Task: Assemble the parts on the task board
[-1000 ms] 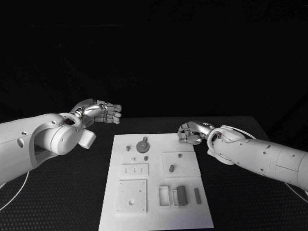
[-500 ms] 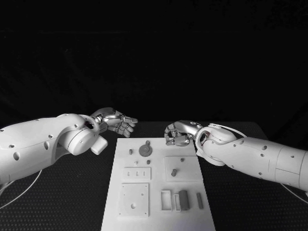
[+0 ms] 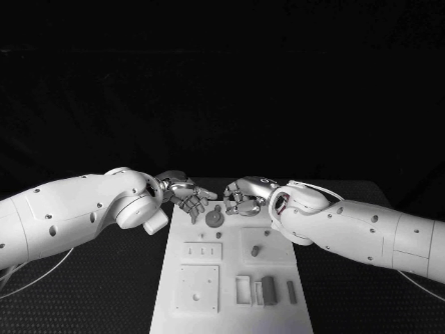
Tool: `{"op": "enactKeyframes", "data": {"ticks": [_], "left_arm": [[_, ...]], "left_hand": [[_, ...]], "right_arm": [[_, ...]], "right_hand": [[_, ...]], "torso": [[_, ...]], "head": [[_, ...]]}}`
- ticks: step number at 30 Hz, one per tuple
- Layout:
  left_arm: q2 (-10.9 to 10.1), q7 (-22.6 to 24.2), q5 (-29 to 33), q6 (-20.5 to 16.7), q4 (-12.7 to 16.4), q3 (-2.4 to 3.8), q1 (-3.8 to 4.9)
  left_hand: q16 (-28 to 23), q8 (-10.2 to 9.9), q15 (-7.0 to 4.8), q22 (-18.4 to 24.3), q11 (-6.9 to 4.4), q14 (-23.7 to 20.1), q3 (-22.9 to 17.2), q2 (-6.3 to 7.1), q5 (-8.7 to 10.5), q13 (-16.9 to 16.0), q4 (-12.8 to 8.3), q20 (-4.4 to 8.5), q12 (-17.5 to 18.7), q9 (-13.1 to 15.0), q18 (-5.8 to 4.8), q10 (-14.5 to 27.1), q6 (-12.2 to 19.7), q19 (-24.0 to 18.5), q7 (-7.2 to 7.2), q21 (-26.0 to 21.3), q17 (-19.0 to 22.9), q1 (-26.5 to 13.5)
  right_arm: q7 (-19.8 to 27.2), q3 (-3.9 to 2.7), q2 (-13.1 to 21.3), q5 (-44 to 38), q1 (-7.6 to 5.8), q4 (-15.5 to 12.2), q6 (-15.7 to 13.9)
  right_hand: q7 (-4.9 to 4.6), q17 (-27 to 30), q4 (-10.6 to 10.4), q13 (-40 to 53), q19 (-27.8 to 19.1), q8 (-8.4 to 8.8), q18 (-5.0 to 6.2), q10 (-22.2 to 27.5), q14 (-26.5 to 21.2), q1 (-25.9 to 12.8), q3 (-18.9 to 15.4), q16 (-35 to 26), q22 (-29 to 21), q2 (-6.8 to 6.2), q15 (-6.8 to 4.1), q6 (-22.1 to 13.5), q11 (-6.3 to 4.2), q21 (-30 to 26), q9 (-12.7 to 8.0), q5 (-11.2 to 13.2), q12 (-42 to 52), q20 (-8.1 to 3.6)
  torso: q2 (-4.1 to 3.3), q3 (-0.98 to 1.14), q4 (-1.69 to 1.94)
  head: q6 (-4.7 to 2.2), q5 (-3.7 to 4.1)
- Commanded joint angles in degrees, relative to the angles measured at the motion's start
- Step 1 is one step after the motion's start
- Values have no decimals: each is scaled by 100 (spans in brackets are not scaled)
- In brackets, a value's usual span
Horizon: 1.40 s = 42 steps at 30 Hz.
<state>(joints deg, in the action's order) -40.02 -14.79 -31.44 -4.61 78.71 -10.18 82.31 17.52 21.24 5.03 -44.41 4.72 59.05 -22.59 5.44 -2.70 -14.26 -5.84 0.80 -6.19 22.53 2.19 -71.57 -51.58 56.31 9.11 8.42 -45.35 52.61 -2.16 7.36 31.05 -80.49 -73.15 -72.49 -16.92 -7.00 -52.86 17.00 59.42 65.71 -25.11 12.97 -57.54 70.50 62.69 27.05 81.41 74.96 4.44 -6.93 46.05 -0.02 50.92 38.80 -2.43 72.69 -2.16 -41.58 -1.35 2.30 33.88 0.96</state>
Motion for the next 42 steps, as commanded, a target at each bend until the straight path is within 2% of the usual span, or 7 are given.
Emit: {"op": "enactKeyframes", "data": {"ticks": [1,8,15,29,42], "left_arm": [[44,-235,-238,242,40,-4,-13],[79,-215,-240,262,112,-7,-22],[138,-270,-272,286,84,-7,-29],[175,-353,-351,266,12,-8,-79],[163,-297,-312,233,-6,-8,-84]], "left_hand": [[-41,-39,-6,-12,18,-17,5,13,-18,-14,56,-5,27,-10,30,-13,3,-32,-12,-29,-16,-96],[-55,-51,-5,-21,20,-27,17,7,-18,-37,105,-5,44,-16,33,-2,7,-42,-11,-41,-39,-138],[-72,-66,-2,-37,24,-35,-6,-56,-20,-66,61,-9,62,-22,34,8,14,-53,-7,-51,-70,-49],[-82,-72,0,-50,25,-34,-2,-109,-23,-87,47,-12,70,-25,32,6,12,-52,-4,-54,-89,-31],[-93,-83,3,-56,28,-37,5,-162,-26,-102,65,-15,81,-30,30,12,19,-57,0,-62,-101,-50]], "right_arm": [[-162,-5,-36,-145,-1,-65,20],[-187,-7,-109,-166,-1,-120,33],[-220,-10,-133,-196,0,-188,-16],[-270,-43,-117,-256,3,-365,-101],[-277,-43,-192,-301,3,-413,-60]], "right_hand": [[238,6,-13,-7,12,17,203,125,-12,48,28,19,105,13,-72,919,-160,19,564,-31,-34,-24],[240,8,-13,-14,19,28,202,114,-3,53,37,18,103,6,-75,924,-162,21,571,-31,-40,-28],[241,10,-13,-19,24,36,202,105,3,56,44,17,102,1,-77,929,-164,23,577,-31,-45,-32],[245,15,-14,-32,41,57,202,84,21,65,66,15,98,-12,-82,942,-168,28,589,-31,-55,-40],[246,17,-13,-37,48,67,203,75,29,68,76,14,97,-19,-84,948,-170,30,595,-31,-60,-44]], "torso": [[14,4,8],[4,3,-2],[8,6,9],[4,3,-9],[12,0,17]], "head": [[10,10],[29,-7],[48,-6],[75,-3],[85,17]]}}
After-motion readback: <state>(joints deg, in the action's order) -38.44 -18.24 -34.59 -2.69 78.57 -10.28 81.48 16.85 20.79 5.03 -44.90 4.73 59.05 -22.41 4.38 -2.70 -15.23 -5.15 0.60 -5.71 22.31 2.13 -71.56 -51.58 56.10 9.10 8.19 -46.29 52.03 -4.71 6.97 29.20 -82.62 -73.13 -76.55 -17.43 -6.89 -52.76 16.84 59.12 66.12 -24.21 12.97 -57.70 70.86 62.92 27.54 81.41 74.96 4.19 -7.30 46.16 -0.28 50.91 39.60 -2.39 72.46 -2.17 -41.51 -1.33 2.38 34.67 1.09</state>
